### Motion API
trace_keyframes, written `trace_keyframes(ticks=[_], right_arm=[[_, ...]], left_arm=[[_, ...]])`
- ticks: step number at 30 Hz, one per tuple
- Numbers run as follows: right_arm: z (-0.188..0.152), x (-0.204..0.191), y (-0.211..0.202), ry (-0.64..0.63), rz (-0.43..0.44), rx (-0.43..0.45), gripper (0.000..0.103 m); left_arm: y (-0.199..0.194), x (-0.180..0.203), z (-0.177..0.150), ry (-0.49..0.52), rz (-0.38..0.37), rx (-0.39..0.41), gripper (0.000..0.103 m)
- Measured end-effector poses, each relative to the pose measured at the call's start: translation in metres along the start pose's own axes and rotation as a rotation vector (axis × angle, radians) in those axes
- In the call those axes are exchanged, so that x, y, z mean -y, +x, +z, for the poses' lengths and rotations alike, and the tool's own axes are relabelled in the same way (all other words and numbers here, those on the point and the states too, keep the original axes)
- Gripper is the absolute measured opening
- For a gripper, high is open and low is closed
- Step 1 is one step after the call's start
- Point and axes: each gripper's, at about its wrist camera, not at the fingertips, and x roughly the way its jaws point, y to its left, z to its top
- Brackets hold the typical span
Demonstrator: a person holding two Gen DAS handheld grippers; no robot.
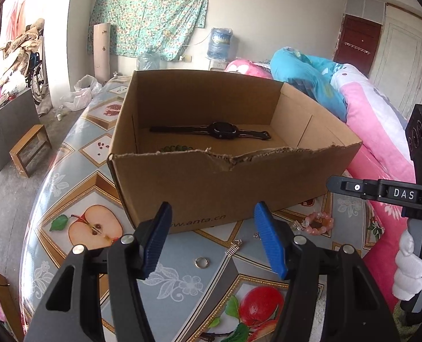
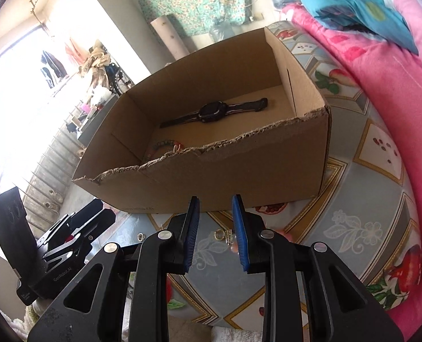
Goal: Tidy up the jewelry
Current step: 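Withdraw both grippers from the box toward the ring and charms on the cloth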
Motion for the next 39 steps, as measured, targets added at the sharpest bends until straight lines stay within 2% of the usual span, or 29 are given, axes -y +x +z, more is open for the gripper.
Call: trace_keyframes(ticks=[14, 18, 35, 39], right_arm=[[-0.001, -0.006, 0.001, -0.005, -0.017, 0.008, 0.027], [-0.005, -0.007, -0.001, -0.002, -0.025, 0.017, 0.035], [-0.005, -0.002, -0.008, 0.017, -0.036, 0.049, 0.040], [-0.010, -0.005, -0.010, -0.002, -0.057, 0.062, 0.045]], left_arm=[[0.006, -0.001, 0.007, -0.004, -0.003, -0.008, 0.059], [0.007, 0.001, 0.007, -0.002, -0.002, -0.015, 0.059], [0.007, 0.004, 0.008, -0.004, 0.016, -0.013, 0.059], [0.008, 0.006, 0.008, -0.002, 0.020, -0.015, 0.059]])
